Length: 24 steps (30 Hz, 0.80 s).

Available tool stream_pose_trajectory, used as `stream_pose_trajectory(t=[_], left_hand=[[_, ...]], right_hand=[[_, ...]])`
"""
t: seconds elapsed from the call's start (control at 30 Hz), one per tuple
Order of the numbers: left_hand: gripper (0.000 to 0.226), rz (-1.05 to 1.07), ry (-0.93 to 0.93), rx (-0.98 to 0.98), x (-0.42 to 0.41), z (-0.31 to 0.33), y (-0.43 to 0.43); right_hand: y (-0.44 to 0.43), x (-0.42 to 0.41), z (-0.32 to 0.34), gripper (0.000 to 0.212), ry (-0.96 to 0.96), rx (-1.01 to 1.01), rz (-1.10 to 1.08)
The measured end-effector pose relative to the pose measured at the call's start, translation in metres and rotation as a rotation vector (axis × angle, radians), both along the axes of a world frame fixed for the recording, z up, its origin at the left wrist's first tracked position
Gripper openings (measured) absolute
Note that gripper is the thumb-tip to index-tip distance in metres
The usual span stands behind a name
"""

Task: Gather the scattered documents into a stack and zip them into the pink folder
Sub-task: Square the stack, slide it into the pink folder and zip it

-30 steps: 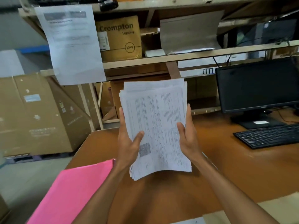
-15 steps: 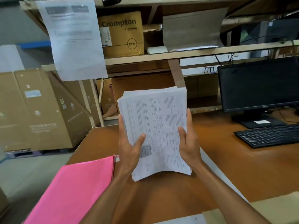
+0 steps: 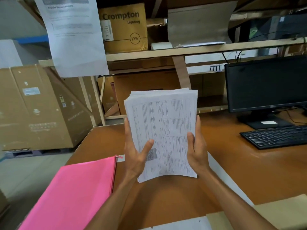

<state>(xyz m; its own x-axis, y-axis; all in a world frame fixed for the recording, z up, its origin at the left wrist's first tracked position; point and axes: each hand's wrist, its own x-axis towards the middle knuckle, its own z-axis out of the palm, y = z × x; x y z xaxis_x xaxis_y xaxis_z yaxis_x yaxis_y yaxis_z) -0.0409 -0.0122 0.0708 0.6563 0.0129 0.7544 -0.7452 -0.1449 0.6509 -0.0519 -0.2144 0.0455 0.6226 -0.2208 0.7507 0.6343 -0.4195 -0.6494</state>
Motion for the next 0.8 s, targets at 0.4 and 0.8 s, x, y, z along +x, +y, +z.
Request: stream_pose_trajectory(t=[0.4,0.8], left_hand=[[0.1,0.003,0.02,-0.047,0.0,-0.002,0.004],[0.1,0.041,0.004,-0.023,0.008,0.019,-0.002]], right_hand=[[-0.002,-0.004,0.01,0.066,0.006,0.042,0.006],[-0.002,0.01,0.035,0.061,-0.043,0.023,-0.068]])
